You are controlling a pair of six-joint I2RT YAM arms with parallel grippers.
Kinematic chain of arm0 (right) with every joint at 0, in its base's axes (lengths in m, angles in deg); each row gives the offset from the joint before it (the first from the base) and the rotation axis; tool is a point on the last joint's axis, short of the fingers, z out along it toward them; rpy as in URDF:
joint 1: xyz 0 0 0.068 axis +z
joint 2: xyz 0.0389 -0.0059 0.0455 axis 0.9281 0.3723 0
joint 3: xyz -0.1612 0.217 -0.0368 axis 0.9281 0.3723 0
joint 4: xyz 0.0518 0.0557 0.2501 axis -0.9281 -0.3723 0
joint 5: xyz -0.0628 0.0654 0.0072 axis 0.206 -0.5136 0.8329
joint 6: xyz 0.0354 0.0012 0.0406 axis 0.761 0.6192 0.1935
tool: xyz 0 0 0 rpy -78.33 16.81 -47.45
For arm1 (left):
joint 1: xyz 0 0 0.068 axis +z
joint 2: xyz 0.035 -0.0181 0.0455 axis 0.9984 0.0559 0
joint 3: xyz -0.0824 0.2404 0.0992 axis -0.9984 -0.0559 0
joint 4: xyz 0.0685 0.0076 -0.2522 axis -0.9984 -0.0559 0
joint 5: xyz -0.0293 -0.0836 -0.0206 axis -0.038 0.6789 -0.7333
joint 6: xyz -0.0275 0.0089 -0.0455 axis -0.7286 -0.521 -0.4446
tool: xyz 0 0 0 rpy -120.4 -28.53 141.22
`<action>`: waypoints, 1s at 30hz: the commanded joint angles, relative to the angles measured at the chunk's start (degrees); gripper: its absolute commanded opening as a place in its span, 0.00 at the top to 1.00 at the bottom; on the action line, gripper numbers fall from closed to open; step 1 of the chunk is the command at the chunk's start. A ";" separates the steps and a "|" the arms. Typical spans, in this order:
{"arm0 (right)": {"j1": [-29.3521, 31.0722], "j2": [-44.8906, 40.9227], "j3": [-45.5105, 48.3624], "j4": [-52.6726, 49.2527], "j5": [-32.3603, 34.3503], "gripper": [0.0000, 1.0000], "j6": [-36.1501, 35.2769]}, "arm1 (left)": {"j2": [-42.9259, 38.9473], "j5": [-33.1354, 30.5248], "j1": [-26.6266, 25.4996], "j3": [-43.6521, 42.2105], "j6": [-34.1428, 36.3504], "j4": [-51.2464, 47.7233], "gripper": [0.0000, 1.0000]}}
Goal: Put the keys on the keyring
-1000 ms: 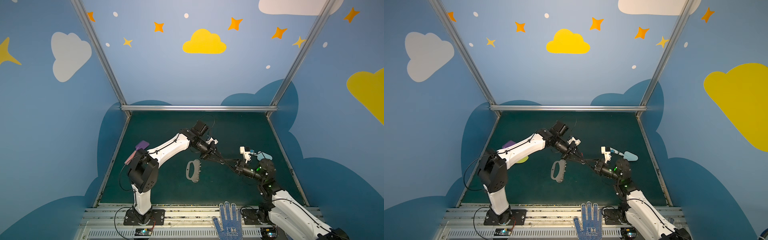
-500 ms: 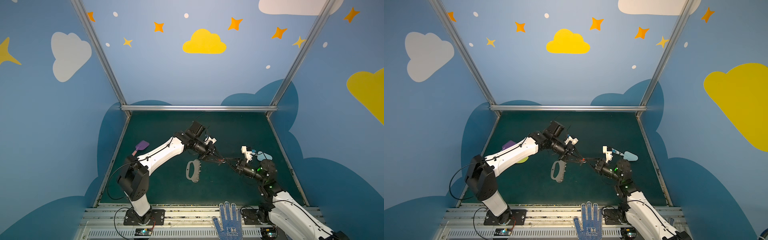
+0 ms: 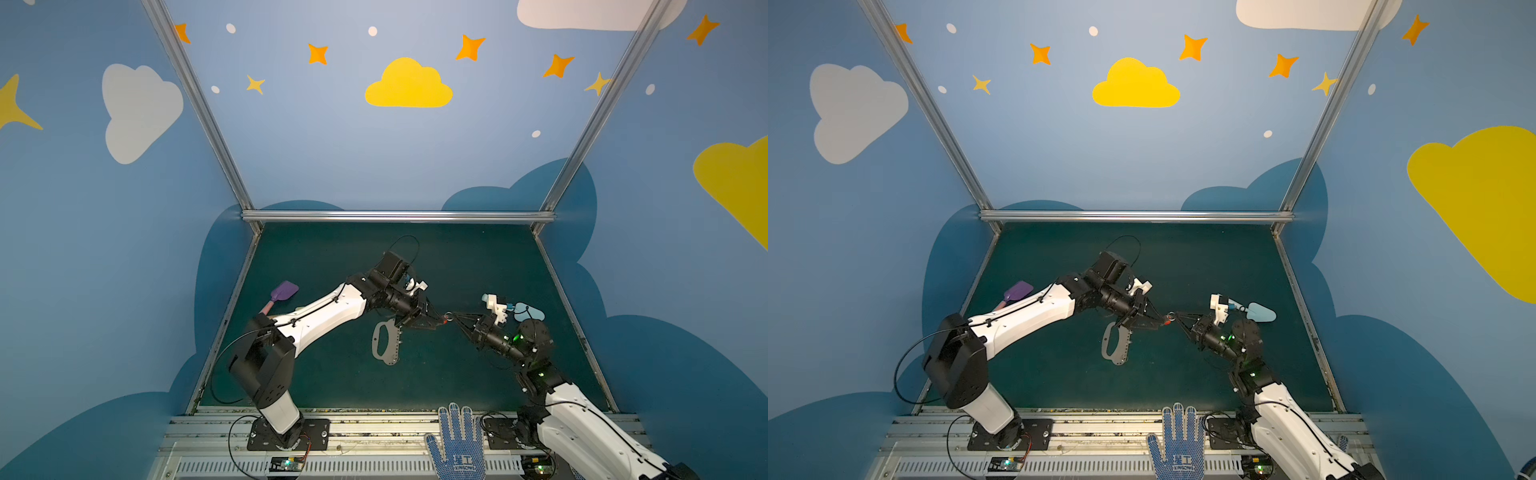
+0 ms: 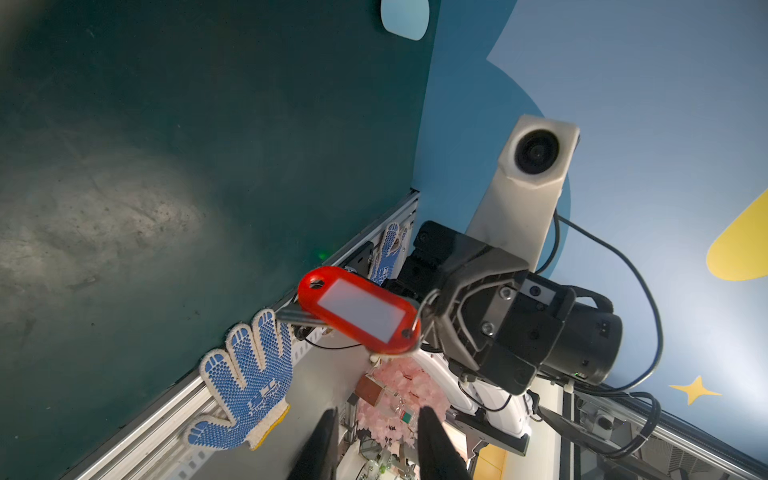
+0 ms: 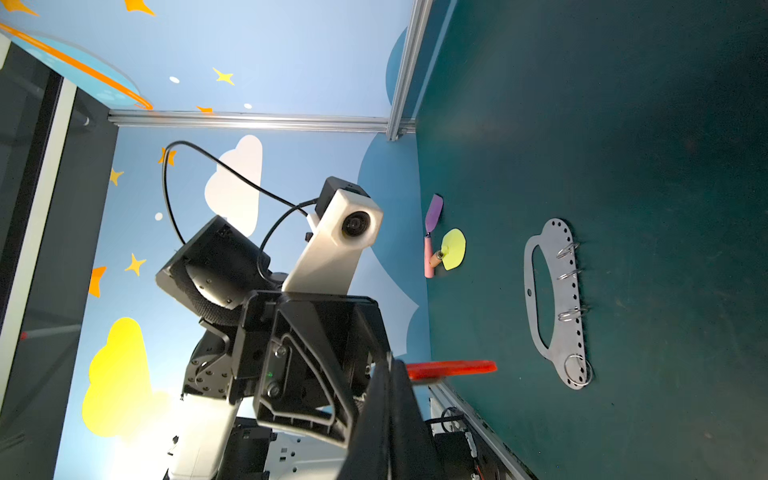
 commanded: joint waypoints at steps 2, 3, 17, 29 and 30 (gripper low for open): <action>0.79 -1.09 -0.04 0.20 1.30 0.99 1.67 | -0.26 -0.50 -0.71 -0.84 -4.73 9.22 0.66; 0.89 -1.11 0.04 0.28 1.43 0.99 1.77 | -0.17 -0.32 -0.80 -1.05 -5.62 10.82 0.67; 1.76 -1.19 1.09 2.91 2.12 0.99 3.00 | 2.54 -1.23 -0.96 -0.66 -8.90 16.02 0.71; 1.69 -3.88 2.51 2.35 4.69 1.00 3.49 | 0.62 -2.38 -1.18 -3.60 -7.12 12.73 0.65; 1.66 -3.91 2.42 2.32 4.69 1.00 3.49 | 0.84 -2.47 -1.22 -3.69 -7.28 12.83 0.65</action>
